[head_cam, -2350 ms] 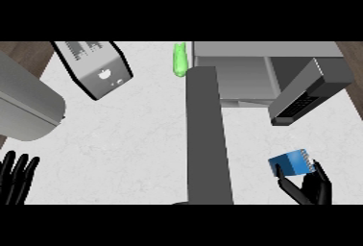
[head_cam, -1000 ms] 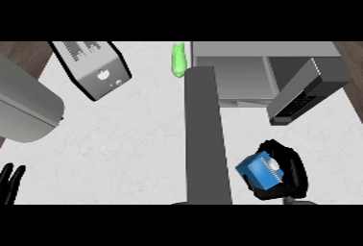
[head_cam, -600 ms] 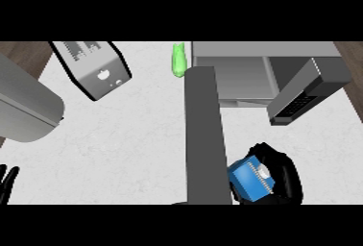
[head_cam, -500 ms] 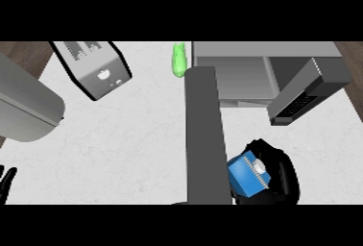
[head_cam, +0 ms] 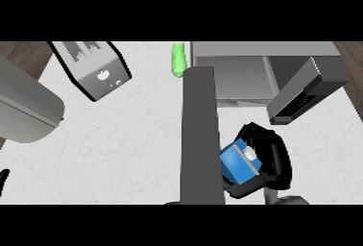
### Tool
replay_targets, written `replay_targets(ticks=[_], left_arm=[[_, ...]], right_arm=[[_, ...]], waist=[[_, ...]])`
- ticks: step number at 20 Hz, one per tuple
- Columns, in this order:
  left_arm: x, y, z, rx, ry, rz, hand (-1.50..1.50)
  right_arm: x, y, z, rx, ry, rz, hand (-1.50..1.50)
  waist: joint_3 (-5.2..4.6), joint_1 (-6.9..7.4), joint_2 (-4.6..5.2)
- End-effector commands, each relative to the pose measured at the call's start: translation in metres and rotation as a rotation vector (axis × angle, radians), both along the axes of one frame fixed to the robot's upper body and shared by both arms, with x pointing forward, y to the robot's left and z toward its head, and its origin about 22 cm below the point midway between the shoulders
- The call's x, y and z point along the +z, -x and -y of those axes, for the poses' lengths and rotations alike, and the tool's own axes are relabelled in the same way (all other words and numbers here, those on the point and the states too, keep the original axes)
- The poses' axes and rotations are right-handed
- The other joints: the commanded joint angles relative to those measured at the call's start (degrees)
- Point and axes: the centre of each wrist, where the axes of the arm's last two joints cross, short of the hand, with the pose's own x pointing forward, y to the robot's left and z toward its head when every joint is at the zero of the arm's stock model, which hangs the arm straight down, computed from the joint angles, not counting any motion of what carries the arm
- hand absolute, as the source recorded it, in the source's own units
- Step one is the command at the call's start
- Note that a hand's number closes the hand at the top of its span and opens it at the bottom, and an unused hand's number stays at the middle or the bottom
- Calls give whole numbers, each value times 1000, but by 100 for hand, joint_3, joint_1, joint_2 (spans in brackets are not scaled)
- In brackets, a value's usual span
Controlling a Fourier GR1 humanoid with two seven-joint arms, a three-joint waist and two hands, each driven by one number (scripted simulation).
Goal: Pick up the milk, place it into the microwave and close the microwave
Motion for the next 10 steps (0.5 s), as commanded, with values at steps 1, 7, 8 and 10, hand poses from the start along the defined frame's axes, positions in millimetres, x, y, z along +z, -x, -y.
replay_targets(ticks=[1,7,8,10], left_arm=[[1,0,-14,6,-9,-3,-150],[-1,5,-22,7,-8,-9,-150],[-3,-3,-10,-20,1,-23,-150],[0,-9,-17,-21,-8,-21,-150]], right_arm=[[11,-29,-46,-90,5,-8,150],[-8,-69,-21,-213,75,-60,150],[-11,-76,-29,-223,98,-88,150],[-11,-98,-21,-267,83,-120,150]], waist=[[-24,128,27],[-22,134,34],[-21,153,44],[-19,186,63]])
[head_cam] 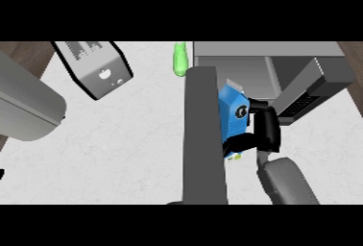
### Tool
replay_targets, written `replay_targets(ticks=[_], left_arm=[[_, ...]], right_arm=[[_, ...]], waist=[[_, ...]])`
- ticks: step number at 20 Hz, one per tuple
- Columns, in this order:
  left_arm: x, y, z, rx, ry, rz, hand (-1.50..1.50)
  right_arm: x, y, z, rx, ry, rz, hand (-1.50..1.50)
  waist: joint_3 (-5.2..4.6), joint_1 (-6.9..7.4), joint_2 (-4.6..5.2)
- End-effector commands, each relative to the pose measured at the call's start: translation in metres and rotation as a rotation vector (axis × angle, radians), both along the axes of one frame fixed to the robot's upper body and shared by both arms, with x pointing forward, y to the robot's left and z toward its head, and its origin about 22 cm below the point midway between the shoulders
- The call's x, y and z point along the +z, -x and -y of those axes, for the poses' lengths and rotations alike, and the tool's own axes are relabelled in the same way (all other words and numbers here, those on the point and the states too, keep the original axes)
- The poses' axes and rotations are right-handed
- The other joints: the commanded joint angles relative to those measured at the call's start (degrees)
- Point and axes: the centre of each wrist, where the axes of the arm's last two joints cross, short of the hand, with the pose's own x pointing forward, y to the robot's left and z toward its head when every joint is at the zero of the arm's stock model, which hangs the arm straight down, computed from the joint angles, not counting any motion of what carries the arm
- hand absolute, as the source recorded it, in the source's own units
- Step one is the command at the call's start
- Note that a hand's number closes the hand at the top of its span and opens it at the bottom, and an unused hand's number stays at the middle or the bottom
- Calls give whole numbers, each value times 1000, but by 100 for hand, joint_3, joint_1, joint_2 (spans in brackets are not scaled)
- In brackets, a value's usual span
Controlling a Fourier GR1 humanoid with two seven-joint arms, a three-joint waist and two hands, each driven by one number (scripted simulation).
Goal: Pick up the milk, place it into the microwave and close the microwave
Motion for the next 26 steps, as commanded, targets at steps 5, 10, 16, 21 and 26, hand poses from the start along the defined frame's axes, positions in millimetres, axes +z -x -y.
replay_targets(ticks=[5,10,16,21,26], left_arm=[[4,-10,-20,1,-13,15,-150],[-19,-12,-2,-9,-7,-10,-150],[-16,-14,-14,-17,10,-15,-150],[-13,-28,-14,-39,20,-15,-150],[-3,-30,-30,-34,-7,4,-150]], right_arm=[[-11,-60,-14,-63,-48,-31,150],[-37,-70,16,-81,-15,-26,150],[-27,-87,11,-108,79,95,150],[-21,-96,-2,-131,178,119,150],[2,-112,7,-222,398,163,150]], waist=[[-31,93,16],[-28,152,46],[-26,210,63],[-25,264,94],[-27,396,137]])
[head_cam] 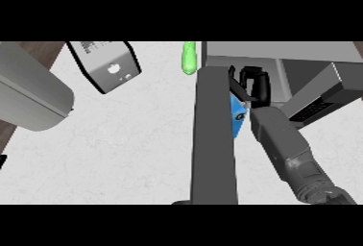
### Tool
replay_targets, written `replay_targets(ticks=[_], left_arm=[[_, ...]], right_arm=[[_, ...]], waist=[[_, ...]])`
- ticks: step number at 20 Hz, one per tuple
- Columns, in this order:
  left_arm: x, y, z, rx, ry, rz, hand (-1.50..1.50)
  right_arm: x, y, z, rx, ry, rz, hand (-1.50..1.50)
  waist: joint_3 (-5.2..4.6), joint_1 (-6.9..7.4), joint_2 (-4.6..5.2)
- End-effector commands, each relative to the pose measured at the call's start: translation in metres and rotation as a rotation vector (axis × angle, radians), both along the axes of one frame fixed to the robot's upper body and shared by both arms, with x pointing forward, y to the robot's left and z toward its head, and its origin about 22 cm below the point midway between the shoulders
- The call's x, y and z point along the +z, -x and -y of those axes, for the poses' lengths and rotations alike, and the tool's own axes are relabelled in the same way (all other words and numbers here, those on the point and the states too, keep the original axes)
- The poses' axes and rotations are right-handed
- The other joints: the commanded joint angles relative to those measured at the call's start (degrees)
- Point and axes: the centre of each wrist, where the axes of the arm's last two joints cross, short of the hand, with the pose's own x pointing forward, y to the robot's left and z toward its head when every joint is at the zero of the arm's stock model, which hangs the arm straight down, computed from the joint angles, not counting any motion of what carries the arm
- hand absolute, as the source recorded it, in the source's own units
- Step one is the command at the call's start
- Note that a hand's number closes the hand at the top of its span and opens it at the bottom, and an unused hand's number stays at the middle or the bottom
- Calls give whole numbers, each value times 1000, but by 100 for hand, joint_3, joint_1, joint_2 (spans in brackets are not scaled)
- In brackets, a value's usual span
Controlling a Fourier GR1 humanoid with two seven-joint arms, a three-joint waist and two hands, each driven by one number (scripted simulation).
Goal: Pick up the milk, place it into the microwave and close the microwave
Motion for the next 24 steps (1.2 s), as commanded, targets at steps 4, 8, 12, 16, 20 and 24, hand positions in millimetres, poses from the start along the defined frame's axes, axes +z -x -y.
replay_targets(ticks=[4,8,12,16,20,24], left_arm=[[0,-5,-2,-14,3,1,-150],[-5,-21,7,-8,-2,19,-150],[-4,-22,6,-39,-2,8,-150],[0,-24,-9,-40,-22,17,-150],[-12,-15,-2,-42,8,-7,-150],[-11,-24,12,-56,-5,-21,-150]], right_arm=[[2,-4,0,-101,285,46,150],[12,-10,-12,-195,351,45,150],[18,-14,2,-267,317,37,150],[24,-17,27,-330,297,16,150],[21,-12,61,-356,302,-18,150],[23,-10,78,-373,302,-27,150]], waist=[[8,117,64],[5,99,75],[15,194,134],[17,240,160],[18,256,135],[31,293,192]])
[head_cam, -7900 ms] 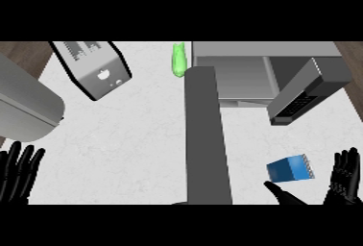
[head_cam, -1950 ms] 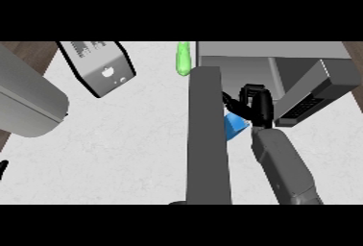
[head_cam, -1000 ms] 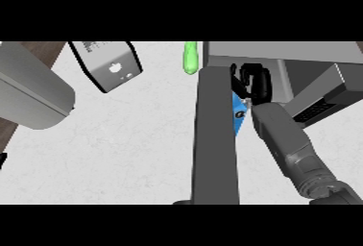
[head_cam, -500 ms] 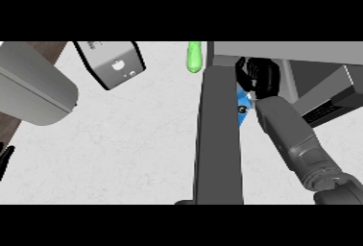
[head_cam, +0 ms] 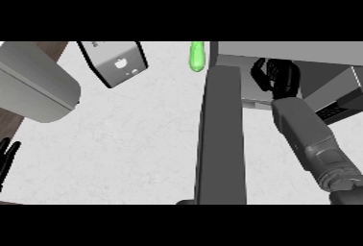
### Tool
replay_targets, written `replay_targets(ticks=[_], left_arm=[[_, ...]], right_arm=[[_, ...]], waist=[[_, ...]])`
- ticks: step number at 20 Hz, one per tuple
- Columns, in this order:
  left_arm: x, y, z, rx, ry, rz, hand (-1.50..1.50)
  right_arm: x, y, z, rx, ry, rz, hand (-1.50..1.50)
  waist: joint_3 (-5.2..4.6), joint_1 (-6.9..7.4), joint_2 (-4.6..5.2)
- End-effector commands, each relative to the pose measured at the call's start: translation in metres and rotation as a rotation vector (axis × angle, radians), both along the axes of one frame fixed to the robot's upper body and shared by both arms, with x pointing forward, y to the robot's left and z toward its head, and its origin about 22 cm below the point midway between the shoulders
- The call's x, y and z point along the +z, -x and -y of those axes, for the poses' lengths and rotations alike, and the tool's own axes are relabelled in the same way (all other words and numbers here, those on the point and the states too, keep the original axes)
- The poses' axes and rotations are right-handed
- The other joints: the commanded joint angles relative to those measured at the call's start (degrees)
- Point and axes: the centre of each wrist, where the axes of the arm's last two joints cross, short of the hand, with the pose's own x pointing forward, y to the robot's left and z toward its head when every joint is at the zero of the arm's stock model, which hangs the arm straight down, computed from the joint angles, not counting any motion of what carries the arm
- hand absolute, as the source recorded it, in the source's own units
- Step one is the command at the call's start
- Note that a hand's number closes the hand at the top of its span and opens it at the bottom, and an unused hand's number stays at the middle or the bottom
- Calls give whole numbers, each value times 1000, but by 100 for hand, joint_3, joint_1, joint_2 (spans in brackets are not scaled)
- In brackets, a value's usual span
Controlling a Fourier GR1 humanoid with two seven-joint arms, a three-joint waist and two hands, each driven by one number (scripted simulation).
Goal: Pick up the milk, place it into the microwave and close the microwave
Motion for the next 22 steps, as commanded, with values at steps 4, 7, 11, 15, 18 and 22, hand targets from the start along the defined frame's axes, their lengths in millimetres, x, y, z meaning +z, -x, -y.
replay_targets(ticks=[4,7,11,15,18,22], left_arm=[[1,-3,3,-24,-3,-5,-150],[-1,-11,-2,-23,7,-2,-150],[-4,-19,10,-35,9,-2,-150],[-9,-18,5,-27,1,-24,-150],[-4,-26,3,-12,-4,-5,-150],[-7,-27,8,-28,-3,-20,-150]], right_arm=[[-7,5,10,-91,9,-40,150],[-16,13,23,-100,61,-50,150],[-13,10,19,-45,112,-67,-150],[-19,13,11,-52,139,-69,-150],[-7,5,6,-61,135,-31,-150],[-1,0,-1,-37,145,-6,-150]], waist=[[5,134,27],[7,129,83],[7,192,100],[7,218,108],[7,216,106],[7,204,69]])
